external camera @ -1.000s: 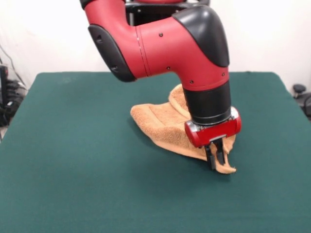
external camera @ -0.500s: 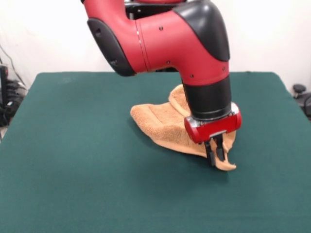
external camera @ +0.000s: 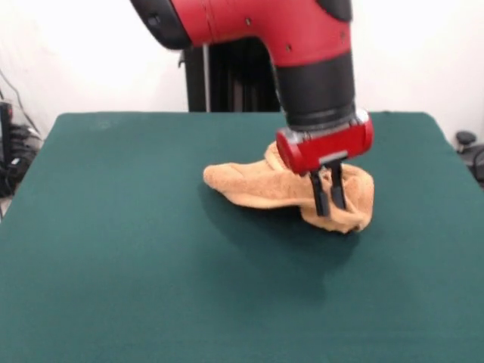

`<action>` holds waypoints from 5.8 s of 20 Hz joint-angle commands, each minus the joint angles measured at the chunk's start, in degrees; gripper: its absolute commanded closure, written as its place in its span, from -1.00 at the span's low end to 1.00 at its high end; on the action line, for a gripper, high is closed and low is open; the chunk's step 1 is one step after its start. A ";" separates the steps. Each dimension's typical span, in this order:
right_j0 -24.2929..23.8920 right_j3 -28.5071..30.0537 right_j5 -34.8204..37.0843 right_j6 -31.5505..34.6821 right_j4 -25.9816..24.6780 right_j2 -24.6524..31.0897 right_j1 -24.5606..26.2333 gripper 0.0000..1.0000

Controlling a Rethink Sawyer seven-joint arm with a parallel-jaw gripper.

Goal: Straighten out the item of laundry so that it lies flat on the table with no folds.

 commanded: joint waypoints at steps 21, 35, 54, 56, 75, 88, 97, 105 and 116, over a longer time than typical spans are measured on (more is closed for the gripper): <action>-15.80 16.65 26.81 -11.51 16.87 24.37 -29.61 1.00; -22.81 14.58 30.06 -15.75 14.20 29.71 -31.59 1.00; -29.09 9.51 23.99 -17.83 0.93 34.92 -29.90 1.00; -30.23 8.56 23.64 -19.20 0.33 36.57 -29.61 1.00; -37.32 2.90 21.65 -22.61 -9.54 43.28 -29.23 1.00; -34.36 -1.77 16.35 -20.93 -21.05 40.27 -25.14 1.00; -30.95 -7.42 15.05 -22.91 -30.33 37.31 -19.13 1.00; -29.88 -9.54 13.28 -23.30 -35.98 36.45 -15.86 1.00; -28.16 -9.92 11.05 -19.71 -43.02 34.68 -15.38 1.00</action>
